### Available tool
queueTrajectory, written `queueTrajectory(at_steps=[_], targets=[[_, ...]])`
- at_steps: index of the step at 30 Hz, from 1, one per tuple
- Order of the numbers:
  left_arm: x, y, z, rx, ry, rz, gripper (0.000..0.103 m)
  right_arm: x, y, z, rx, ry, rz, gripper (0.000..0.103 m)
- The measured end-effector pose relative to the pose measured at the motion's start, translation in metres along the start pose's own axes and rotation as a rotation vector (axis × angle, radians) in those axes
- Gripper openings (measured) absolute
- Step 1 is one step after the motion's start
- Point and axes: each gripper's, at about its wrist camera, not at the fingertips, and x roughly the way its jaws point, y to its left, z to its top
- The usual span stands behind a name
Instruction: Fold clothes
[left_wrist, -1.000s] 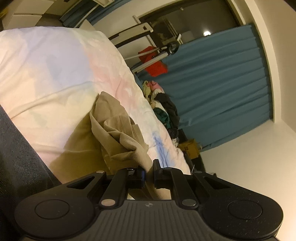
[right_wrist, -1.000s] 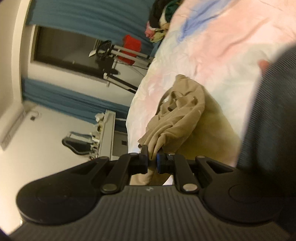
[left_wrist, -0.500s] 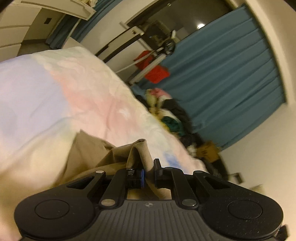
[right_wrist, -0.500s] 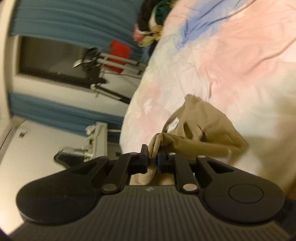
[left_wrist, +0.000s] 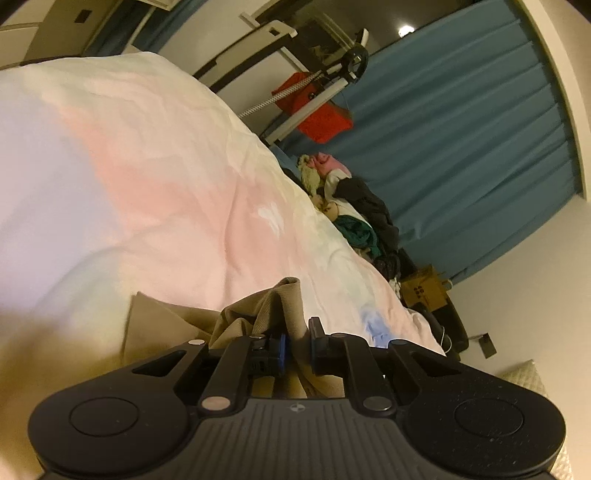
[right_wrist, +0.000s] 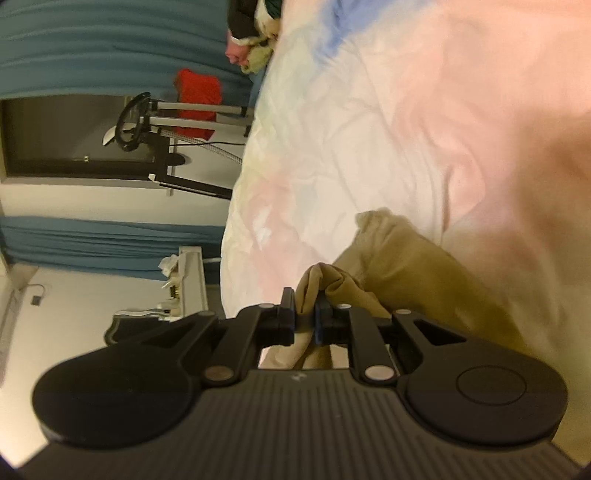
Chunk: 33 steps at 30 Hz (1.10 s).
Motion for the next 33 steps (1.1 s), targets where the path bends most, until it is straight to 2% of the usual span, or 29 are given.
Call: queueTrajectory(at_steps=[1,3,4,5,6,7,8,9,10,12,17,19,20,22,24,28,31,33], targets=[[0.003,0.001,0.001,0.006,0.003,-0.003,0.013,0.002,-0.002,0.003,0.004,0.007,0.0,0.014],[0.006,-0.004,0.002,0.041,0.005,0.004,0.018,0.004,-0.001,0.005,-0.007,0.012,0.003,0.017],[0.007,-0.007,0.001,0.062,0.012,0.012,0.021,0.005,0.001,0.005,-0.028,0.014,0.016,0.024],[0.009,-0.008,0.001,0.083,0.023,0.019,0.028,0.007,0.005,0.004,-0.061,0.024,0.037,0.03],[0.011,-0.01,0.001,0.105,0.035,0.025,0.04,0.009,0.009,0.004,-0.099,0.039,0.061,0.045],[0.013,-0.011,0.0,0.122,0.045,0.031,0.046,0.012,0.013,0.003,-0.124,0.056,0.085,0.064],[0.013,-0.013,0.0,0.133,0.045,0.037,0.058,0.013,0.016,0.001,-0.137,0.073,0.11,0.07],[0.01,-0.016,-0.001,0.155,0.033,0.046,0.066,0.014,0.02,-0.001,-0.148,0.089,0.132,0.078],[0.008,-0.02,-0.001,0.176,0.021,0.054,0.069,0.012,0.026,-0.006,-0.187,0.087,0.136,0.08],[0.001,-0.028,-0.003,0.226,-0.005,0.076,0.081,0.002,0.04,-0.019,-0.315,0.051,0.115,0.081],[-0.02,-0.053,-0.022,0.448,-0.056,0.167,0.094,-0.023,0.075,-0.053,-0.635,-0.043,0.063,0.081],[-0.016,-0.054,-0.028,0.49,-0.046,0.197,0.094,-0.027,0.081,-0.065,-0.734,-0.076,0.03,0.077],[-0.012,-0.053,-0.03,0.499,-0.035,0.213,0.094,-0.025,0.082,-0.069,-0.778,-0.077,0.006,0.072],[-0.003,-0.051,-0.034,0.517,-0.015,0.245,0.094,-0.015,0.081,-0.074,-0.85,-0.075,-0.059,0.042],[0.006,-0.048,-0.037,0.535,0.006,0.277,0.094,-0.003,0.079,-0.078,-0.916,-0.071,-0.129,0.031],[0.036,-0.031,-0.033,0.513,0.049,0.351,0.094,0.031,0.068,-0.071,-0.995,-0.087,-0.257,0.031],[0.054,-0.016,-0.025,0.454,0.108,0.367,0.094,0.059,0.057,-0.06,-0.963,-0.071,-0.295,0.03],[0.055,-0.012,-0.024,0.444,0.105,0.355,0.094,0.07,0.05,-0.055,-0.937,-0.067,-0.309,0.028]])
